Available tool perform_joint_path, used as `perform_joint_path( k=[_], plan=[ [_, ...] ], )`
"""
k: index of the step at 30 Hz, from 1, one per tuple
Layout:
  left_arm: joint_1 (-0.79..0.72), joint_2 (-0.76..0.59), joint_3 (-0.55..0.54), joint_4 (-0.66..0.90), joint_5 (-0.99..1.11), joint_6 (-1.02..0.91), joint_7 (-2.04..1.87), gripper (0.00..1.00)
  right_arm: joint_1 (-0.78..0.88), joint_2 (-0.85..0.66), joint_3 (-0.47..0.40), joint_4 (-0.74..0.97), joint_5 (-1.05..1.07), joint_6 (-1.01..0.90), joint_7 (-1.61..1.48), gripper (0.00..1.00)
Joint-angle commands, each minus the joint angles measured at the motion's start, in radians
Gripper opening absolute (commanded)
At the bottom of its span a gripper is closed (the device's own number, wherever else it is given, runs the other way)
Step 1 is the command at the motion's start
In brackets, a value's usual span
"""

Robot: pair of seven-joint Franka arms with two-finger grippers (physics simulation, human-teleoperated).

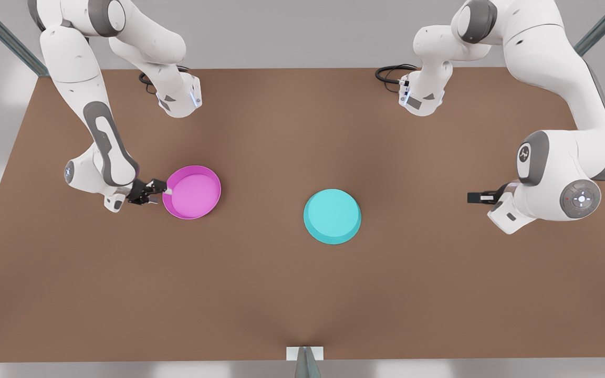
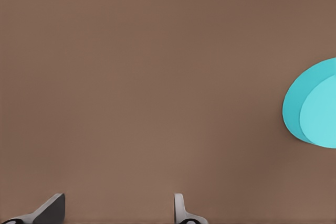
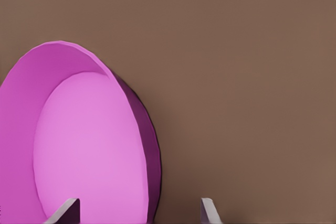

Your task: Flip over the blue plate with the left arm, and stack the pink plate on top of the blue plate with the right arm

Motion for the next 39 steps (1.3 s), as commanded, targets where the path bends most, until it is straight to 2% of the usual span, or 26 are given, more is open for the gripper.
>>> perform_joint_path(
  k=[1, 3, 8, 13, 16, 30, 32, 39],
  plan=[
    [0.000, 0.001, 0.000, 0.000, -0.001, 0.000, 0.000, 1.00, 0.000, 0.001, 0.000, 0.000, 0.000, 0.000, 0.000, 0.78],
    [0.002, 0.003, 0.000, 0.000, 0.000, 0.000, 0.000, 1.00, 0.003, 0.013, 0.000, -0.005, 0.014, 0.002, 0.000, 0.75],
    [0.011, 0.008, 0.000, 0.002, -0.001, 0.003, 0.012, 1.00, 0.005, 0.019, 0.000, -0.006, 0.017, 0.000, 0.003, 0.55],
    [0.012, 0.012, 0.000, 0.002, -0.001, 0.003, 0.012, 1.00, 0.003, 0.032, 0.000, -0.006, 0.034, -0.002, 0.003, 0.53],
    [0.012, 0.012, 0.000, 0.000, -0.001, 0.003, 0.012, 1.00, 0.008, 0.029, 0.000, -0.006, 0.035, -0.005, 0.005, 0.34],
    [0.012, 0.012, 0.002, 0.000, 0.000, 0.002, 0.014, 1.00, 0.012, 0.038, 0.000, -0.005, 0.048, 0.002, 0.005, 0.35],
    [0.012, 0.012, 0.002, 0.002, 0.000, 0.003, 0.014, 1.00, 0.012, 0.036, 0.000, -0.005, 0.046, 0.002, 0.005, 0.21],
    [0.012, 0.018, 0.002, 0.000, 0.000, 0.003, 0.014, 1.00, 0.014, 0.030, 0.002, -0.003, 0.046, 0.000, 0.003, 0.21]
  ],
)
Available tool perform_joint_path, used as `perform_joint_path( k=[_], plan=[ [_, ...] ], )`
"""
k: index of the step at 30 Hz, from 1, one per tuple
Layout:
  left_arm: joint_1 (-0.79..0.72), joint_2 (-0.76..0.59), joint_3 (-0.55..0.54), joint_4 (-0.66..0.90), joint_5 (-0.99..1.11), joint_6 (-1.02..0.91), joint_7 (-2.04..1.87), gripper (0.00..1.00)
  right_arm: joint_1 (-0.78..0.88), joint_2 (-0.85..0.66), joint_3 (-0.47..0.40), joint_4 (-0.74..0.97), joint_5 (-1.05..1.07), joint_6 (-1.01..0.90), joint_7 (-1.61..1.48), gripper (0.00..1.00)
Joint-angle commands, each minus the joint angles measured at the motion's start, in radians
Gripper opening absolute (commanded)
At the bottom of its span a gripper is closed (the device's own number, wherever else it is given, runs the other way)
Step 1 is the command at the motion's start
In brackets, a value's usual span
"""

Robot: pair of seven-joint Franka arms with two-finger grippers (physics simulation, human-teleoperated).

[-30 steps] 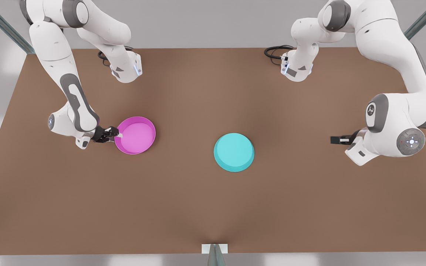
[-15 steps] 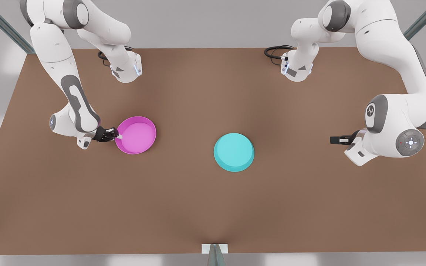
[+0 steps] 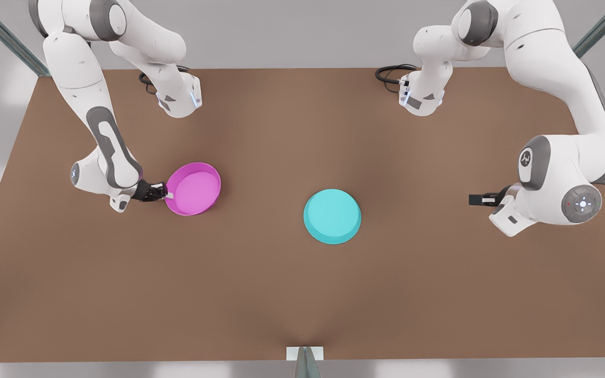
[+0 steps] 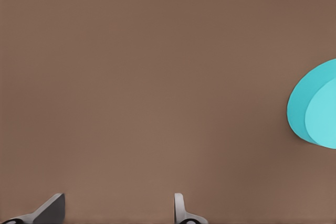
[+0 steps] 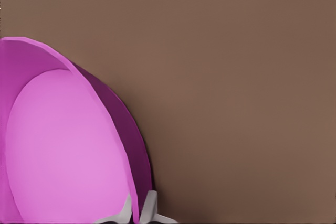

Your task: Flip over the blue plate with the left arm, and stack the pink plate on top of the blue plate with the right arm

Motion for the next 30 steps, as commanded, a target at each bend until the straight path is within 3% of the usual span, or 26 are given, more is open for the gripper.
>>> perform_joint_path(
  k=[1, 16, 25, 30],
  plan=[
    [0.001, 0.000, 0.000, 0.002, 0.000, 0.000, 0.000, 1.00, 0.000, -0.001, -0.001, 0.001, -0.004, 0.001, 0.003, 0.21],
    [0.009, 0.002, 0.000, 0.002, 0.000, 0.005, 0.008, 1.00, 0.110, -0.060, 0.014, 0.009, 0.071, -0.029, 0.157, 0.21],
    [0.009, 0.002, 0.031, 0.002, -0.009, 0.026, 0.011, 1.00, 0.420, -0.070, 0.011, 0.066, 0.283, 0.012, 0.359, 0.21],
    [0.010, 0.012, 0.043, 0.002, -0.009, 0.054, 0.012, 1.00, 0.492, -0.061, 0.011, 0.090, 0.295, 0.058, 0.448, 0.21]
  ],
)
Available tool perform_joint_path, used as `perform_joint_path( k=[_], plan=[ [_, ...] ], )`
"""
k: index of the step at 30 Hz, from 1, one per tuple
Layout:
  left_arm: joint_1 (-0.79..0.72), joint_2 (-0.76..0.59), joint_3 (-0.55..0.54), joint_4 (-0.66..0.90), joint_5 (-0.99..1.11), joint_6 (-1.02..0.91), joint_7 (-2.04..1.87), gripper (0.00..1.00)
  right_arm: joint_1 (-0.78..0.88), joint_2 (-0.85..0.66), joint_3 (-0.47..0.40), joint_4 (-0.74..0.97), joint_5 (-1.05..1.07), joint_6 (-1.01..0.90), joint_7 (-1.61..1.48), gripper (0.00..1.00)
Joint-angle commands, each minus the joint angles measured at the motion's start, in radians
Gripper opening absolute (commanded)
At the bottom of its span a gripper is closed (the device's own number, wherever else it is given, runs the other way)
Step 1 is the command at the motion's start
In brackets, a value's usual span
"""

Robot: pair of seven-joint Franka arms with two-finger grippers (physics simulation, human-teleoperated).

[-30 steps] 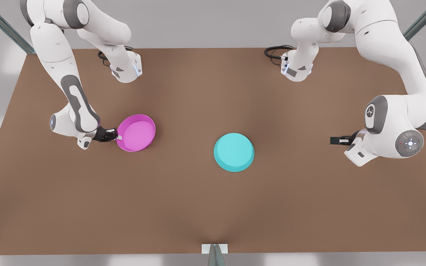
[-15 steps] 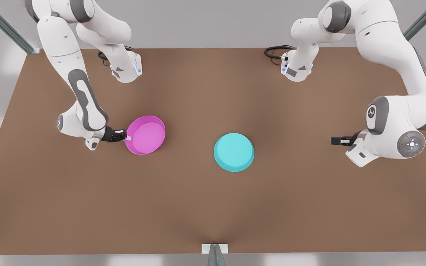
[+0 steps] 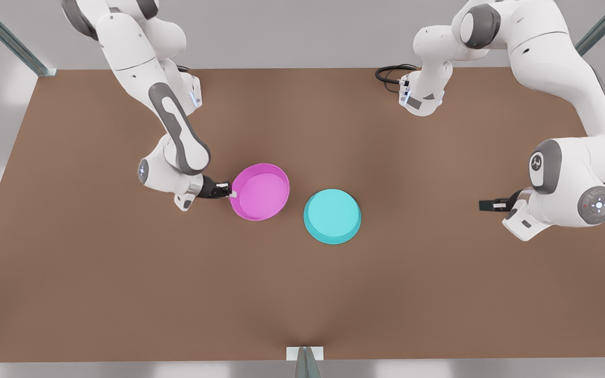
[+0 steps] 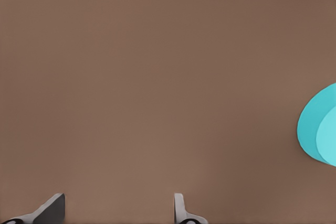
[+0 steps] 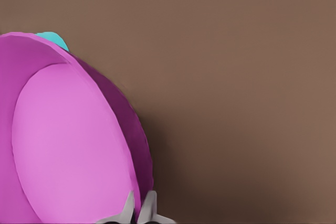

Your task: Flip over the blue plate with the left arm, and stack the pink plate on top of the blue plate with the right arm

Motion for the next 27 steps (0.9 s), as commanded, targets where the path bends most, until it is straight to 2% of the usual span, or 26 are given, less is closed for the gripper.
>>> perform_joint_path(
  k=[1, 9, 19, 27],
  plan=[
    [0.000, 0.000, 0.000, 0.000, -0.001, 0.000, 0.000, 1.00, 0.020, 0.004, 0.000, 0.008, 0.000, 0.001, 0.011, 0.21],
    [0.014, 0.009, 0.025, 0.000, -0.001, 0.021, 0.046, 1.00, 0.170, 0.061, 0.000, 0.069, 0.193, 0.080, 0.042, 0.21],
    [0.038, 0.016, 0.029, 0.000, -0.001, 0.029, 0.058, 1.00, 0.356, 0.113, -0.001, 0.200, 0.201, 0.179, 0.329, 0.21],
    [0.040, 0.016, 0.029, -0.002, -0.001, 0.029, 0.064, 1.00, 0.434, 0.160, -0.005, 0.286, 0.204, 0.228, 0.456, 0.21]
  ],
)
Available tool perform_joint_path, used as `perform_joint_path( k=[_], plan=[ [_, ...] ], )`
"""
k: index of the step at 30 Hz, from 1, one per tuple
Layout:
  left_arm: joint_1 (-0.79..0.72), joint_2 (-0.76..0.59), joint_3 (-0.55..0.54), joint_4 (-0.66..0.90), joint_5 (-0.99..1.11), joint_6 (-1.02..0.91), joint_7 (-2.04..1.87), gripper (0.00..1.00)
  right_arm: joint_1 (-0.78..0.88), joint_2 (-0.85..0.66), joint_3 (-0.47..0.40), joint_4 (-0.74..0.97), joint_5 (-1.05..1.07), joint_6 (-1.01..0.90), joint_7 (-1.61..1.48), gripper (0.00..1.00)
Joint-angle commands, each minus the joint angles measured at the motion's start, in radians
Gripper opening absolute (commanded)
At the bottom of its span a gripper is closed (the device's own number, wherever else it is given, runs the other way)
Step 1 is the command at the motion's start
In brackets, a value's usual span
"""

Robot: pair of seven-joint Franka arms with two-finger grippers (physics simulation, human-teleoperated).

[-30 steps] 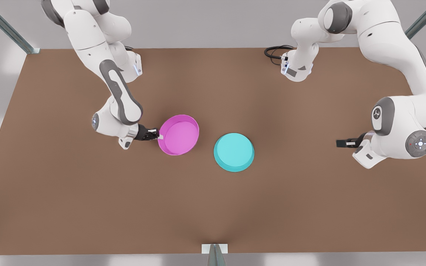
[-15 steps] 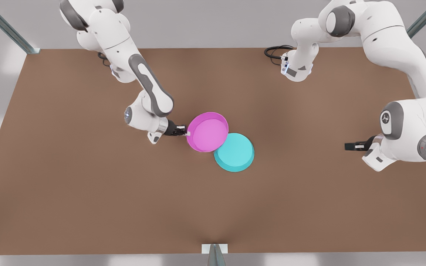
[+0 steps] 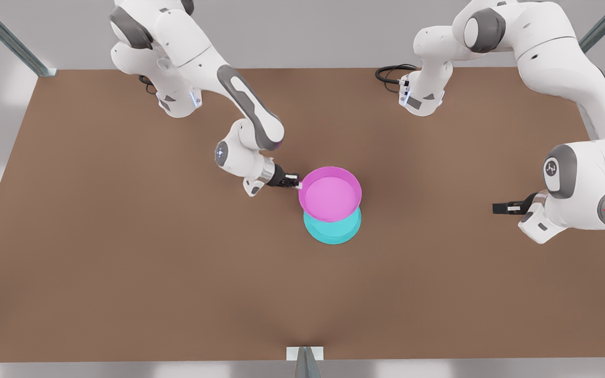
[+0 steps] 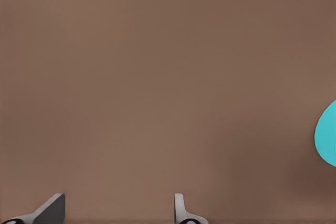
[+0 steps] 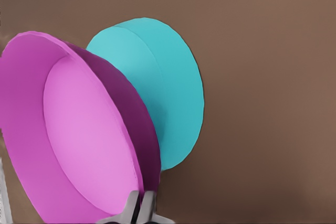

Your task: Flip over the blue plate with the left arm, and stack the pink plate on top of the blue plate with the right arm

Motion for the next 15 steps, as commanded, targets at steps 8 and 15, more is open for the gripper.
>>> perform_joint_path(
  k=[8, 15],
  plan=[
    [0.003, 0.004, 0.000, 0.000, 0.000, 0.000, 0.000, 1.00, 0.031, 0.034, -0.001, 0.041, -0.007, 0.032, 0.048, 1.00],
    [0.002, 0.004, 0.000, 0.002, 0.000, 0.000, 0.000, 1.00, -0.121, -0.158, -0.010, -0.070, -0.020, 0.030, -0.110, 1.00]
  ],
)
